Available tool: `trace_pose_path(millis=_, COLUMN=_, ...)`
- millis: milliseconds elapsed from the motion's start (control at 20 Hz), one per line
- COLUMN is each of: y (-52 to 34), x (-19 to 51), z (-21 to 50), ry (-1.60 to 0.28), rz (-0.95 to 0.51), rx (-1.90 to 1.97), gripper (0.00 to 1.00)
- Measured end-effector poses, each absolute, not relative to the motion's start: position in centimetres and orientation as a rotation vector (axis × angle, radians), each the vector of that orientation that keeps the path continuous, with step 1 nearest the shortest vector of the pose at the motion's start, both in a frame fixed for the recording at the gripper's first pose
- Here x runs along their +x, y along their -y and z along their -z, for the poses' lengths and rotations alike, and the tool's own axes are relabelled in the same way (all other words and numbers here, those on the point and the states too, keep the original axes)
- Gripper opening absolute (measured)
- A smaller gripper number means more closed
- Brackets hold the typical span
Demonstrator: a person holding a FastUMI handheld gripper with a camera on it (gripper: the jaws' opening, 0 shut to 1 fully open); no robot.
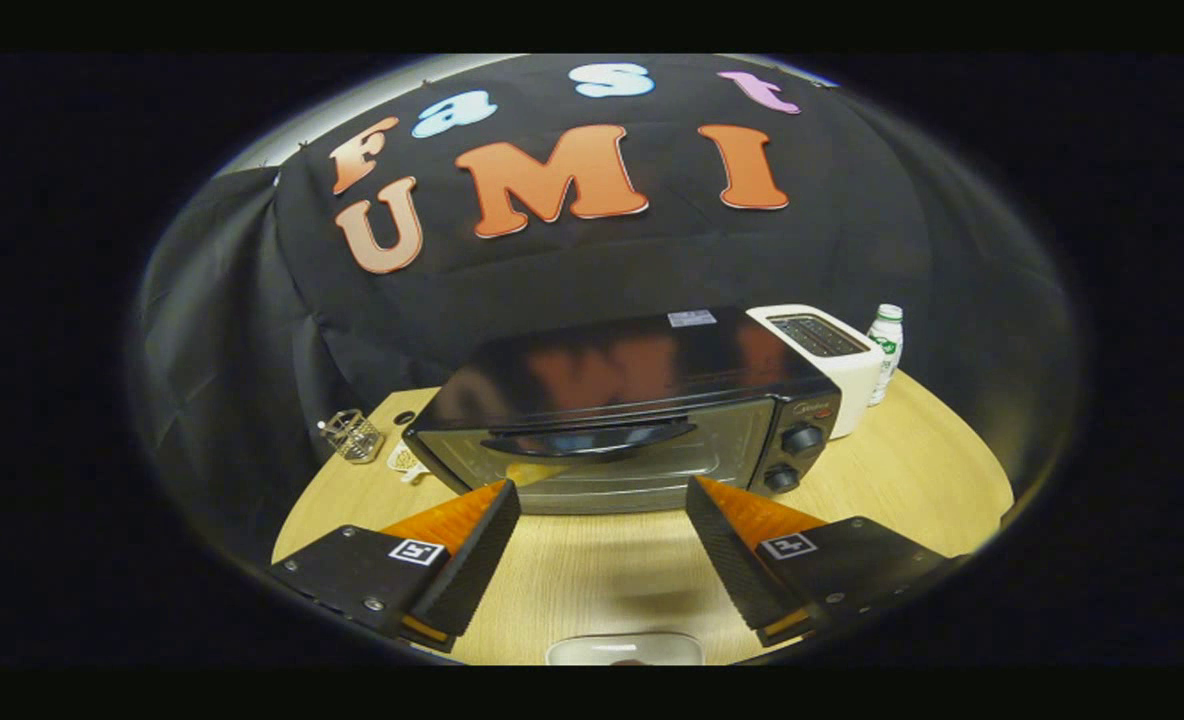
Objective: Open the toaster oven, put the food inside, and close the toaster oven door.
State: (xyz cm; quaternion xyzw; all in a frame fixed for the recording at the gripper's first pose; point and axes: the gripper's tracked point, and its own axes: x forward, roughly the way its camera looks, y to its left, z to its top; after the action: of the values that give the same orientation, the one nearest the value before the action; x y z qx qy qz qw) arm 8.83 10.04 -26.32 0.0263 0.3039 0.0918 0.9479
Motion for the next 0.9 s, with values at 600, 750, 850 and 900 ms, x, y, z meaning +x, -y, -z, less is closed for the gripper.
trace_pose_path(millis=600, y=-7.6, x=7.8, z=8.1, ry=-0.350, rz=-0.171, rx=0.030, gripper=0.99)
trace_pose_path(millis=750, y=-7.4, x=6.7, z=7.6, ry=-0.358, rz=-0.167, rx=0.038, gripper=0.98)
trace_pose_path(millis=850, y=-7.3, x=6.1, z=7.7, ry=-0.361, rz=-0.165, rx=0.035, gripper=0.99)
trace_pose_path(millis=900, y=-7.0, x=5.8, z=7.6, ry=-0.351, rz=-0.154, rx=0.033, gripper=0.99)
